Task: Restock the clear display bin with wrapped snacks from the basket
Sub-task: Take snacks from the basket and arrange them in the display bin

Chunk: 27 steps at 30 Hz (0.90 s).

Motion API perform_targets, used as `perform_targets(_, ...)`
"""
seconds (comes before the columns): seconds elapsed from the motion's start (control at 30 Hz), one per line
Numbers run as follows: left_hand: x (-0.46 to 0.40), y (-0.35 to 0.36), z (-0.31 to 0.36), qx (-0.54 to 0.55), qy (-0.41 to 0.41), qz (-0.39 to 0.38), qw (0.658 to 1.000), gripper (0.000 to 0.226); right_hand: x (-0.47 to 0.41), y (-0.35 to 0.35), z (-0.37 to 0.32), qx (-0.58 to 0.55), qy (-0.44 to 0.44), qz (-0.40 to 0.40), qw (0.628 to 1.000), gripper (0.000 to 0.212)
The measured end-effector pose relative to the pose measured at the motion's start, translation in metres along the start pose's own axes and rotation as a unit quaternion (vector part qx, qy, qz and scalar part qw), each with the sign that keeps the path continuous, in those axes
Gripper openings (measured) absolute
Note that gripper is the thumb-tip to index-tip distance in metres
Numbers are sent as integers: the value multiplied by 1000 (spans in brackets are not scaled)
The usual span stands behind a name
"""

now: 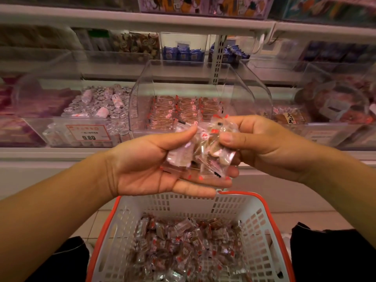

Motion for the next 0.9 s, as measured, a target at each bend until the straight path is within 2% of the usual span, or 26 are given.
perform_targets(0.07, -6, -4, -1, -55, 12, 41, 998, 61, -2, -1, 2, 82, -14, 43, 996, 30)
perform_targets(0.13, -10, -7, -2, -74, 35, 81, 993, 59, -2, -1, 1, 114, -40, 82, 989, 31)
perform_targets(0.27, -11, -10, 0, -118, 66, 142, 981, 67, -1, 12, -4, 164, -104, 91, 977, 37)
perform_targets(0.37, -9, -12, 2, -161, 77, 184, 967, 61, -1, 20, 2, 198, -85, 87, 973, 51)
perform_targets(0.43, -6, -12, 1, -164, 66, 185, 967, 59, -1, 23, 5, 214, -73, 85, 970, 55)
perform_targets(0.6, 2, -1, -3, -126, 7, 95, 988, 49, -1, 25, 2, 218, -73, 49, 972, 58)
perform_targets(0.7, 1, -5, -3, -136, 5, 124, 983, 43, -1, 27, -1, 296, -87, 53, 950, 63)
perform_targets(0.83, 1, -10, 3, -191, 3, 177, 965, 27, 1, 25, -6, 311, -90, 29, 946, 64)
perform_targets(0.9, 1, -9, 4, -227, -19, 182, 956, 28, 4, 22, -12, 331, -107, 30, 937, 63)
Point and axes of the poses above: each hand's wrist, its own x-axis away from the middle knuckle, its own y-axis out of the palm, z = x × y, the point moved 6 cm from there along -x, towards the middle knuckle, and after that the axes turned 11 degrees about x, right-handed, at the moved point
